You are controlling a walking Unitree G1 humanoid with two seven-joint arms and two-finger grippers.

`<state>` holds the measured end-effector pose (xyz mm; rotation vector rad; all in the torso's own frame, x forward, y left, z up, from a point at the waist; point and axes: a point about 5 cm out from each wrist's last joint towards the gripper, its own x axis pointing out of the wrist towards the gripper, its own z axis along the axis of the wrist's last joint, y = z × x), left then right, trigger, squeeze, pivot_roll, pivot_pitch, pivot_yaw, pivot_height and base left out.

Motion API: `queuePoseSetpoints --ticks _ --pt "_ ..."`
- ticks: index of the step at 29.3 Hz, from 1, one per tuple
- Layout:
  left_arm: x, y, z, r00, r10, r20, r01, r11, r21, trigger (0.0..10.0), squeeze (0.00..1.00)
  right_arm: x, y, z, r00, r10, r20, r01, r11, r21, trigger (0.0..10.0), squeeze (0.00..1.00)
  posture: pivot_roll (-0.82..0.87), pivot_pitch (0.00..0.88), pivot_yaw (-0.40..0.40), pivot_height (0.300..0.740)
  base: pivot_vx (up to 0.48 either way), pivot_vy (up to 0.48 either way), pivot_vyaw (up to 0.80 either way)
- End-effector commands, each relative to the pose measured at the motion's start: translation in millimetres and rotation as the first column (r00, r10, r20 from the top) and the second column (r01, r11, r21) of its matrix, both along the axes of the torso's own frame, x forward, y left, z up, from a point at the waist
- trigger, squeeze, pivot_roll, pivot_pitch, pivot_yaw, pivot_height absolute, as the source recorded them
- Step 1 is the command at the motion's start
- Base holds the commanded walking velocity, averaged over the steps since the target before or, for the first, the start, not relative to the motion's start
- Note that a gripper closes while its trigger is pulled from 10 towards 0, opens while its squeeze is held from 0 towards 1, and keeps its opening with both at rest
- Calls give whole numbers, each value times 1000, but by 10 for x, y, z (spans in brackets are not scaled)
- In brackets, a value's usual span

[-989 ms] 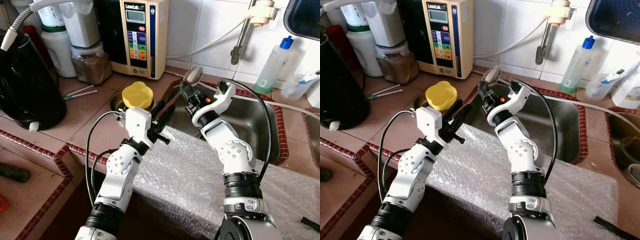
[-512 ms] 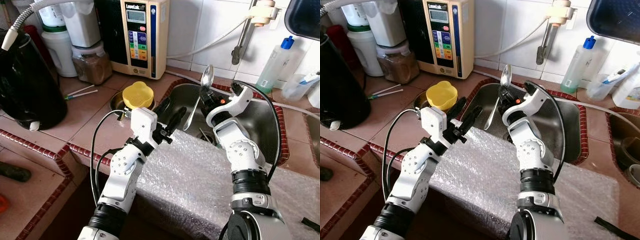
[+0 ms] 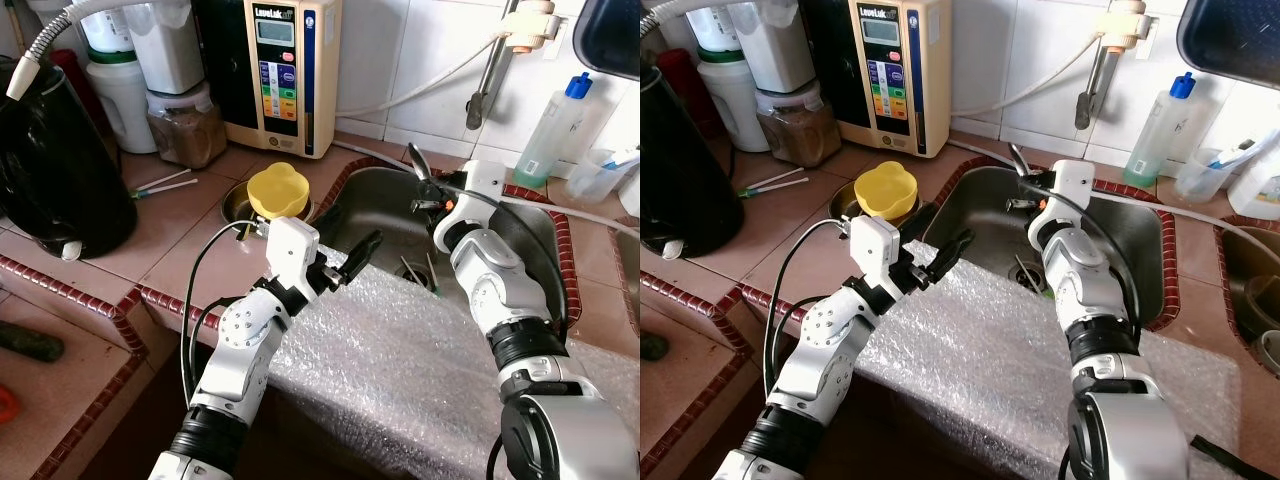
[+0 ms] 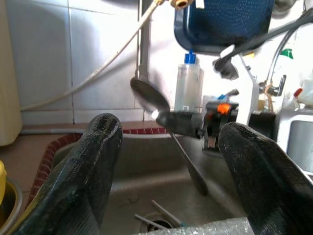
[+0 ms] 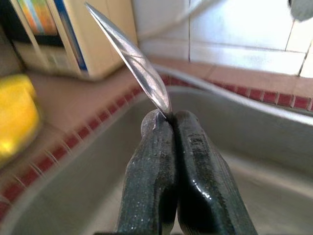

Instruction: Kitchen organization

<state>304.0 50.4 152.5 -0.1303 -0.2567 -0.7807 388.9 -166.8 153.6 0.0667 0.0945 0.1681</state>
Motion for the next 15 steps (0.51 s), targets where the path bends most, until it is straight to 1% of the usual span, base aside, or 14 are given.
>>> queuePoseSetpoints --ticks 1,2,4,5,8,12,13,14,15 --pt "-15 7 16 1000 -18 4 18 1000 16 10000 1000 18 -70 1 1000 -12 -5 12 998 -62 0 0 22 0 -7 740 0 0 0" --pt "-18 4 -1 1000 -24 4 23 999 44 10000 1000 -2 -134 -116 997 -33 -66 26 995 -92 0 0 22 0 -7 740 0 0 0" --pt "-20 5 -12 1000 -25 3 25 998 60 10000 1000 -10 -159 -151 996 -41 -75 33 994 -106 0 0 26 0 -4 740 0 0 0" --pt "-20 6 -46 1000 -23 -8 24 995 97 10000 1000 -37 -192 -246 993 -37 -114 21 991 -135 0 0 29 0 -3 740 0 0 0" --pt "-10 29 -135 999 -12 -35 19 982 186 10000 1000 -87 -252 -380 986 -51 -161 17 979 -204 0 0 36 0 -1 740 0 0 0" --pt "26 102 -140 999 33 -38 -25 981 190 10000 1000 -122 -272 -469 979 -55 -198 4 969 -249 39 0 39 0 1 740 0 0 0" --pt "32 109 -137 999 37 -38 -29 982 189 10000 1000 -130 -274 -488 977 -56 -208 1 967 -255 1961 0 39 0 1 740 0 0 0" --pt "38 114 -127 999 39 -33 -33 982 185 10000 1000 -143 -270 -517 973 -50 -224 -8 967 -253 4431 0 39 0 1 740 0 0 0" --pt "38 114 -127 999 39 -33 -33 982 185 10000 1000 -143 -270 -517 973 -50 -224 -8 967 -253 4431 0 39 0 1 740 0 0 0"
